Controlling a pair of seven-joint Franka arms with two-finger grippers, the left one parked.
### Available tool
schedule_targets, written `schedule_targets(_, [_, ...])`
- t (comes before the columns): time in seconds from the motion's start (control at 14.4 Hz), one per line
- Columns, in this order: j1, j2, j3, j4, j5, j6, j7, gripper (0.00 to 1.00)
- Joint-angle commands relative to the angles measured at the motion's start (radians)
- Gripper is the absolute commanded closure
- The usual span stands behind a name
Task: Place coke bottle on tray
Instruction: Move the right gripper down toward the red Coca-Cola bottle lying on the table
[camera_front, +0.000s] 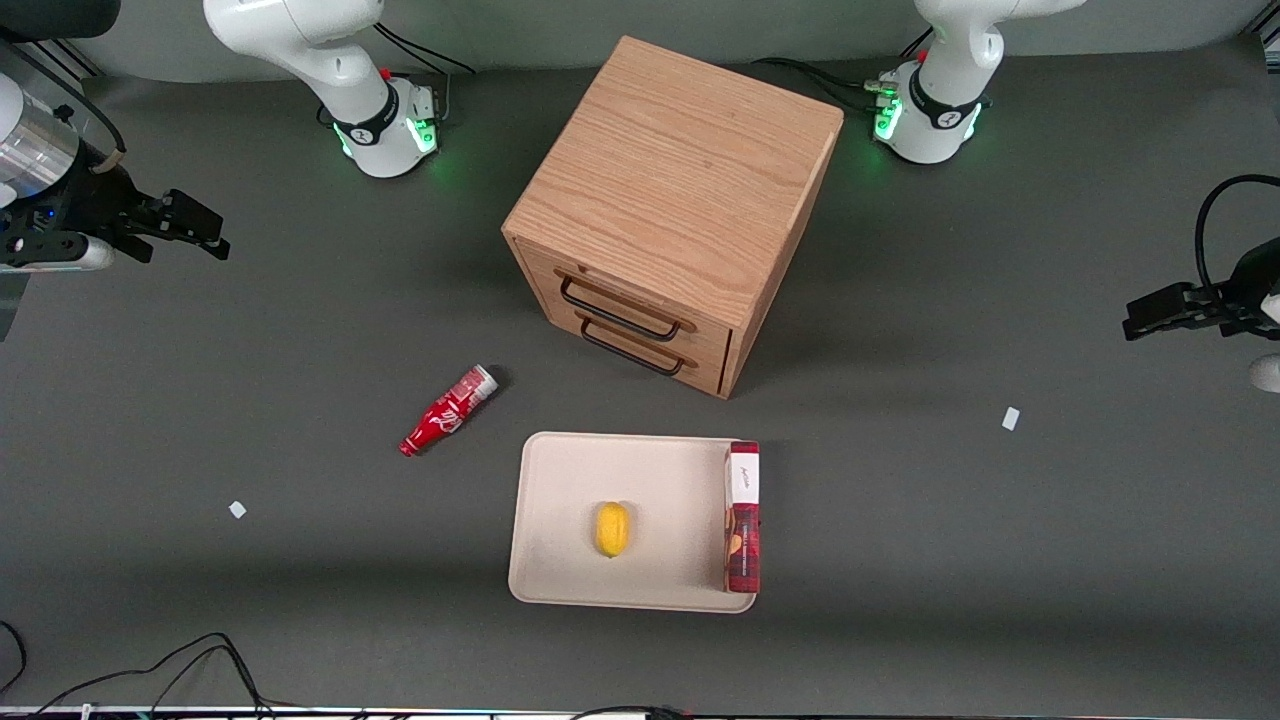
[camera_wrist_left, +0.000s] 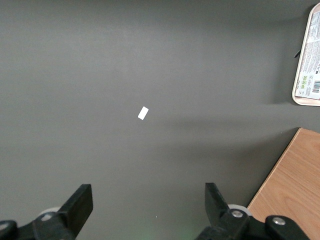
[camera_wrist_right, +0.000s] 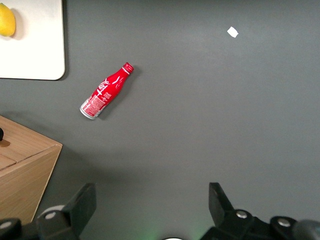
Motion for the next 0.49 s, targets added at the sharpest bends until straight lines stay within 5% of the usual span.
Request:
schedule_targets(0.0, [-0.001, 0.016, -0.001, 0.032, -0.009, -0.029, -0.01, 0.0])
schedule_targets(0.21, [0.006, 0.052, 0.0, 0.036, -0.009, -0.028, -0.002, 0.0])
schedule_targets(0.42, [0.025, 0.116, 0.01, 0.033, 0.017, 0.009, 0.181, 0.0])
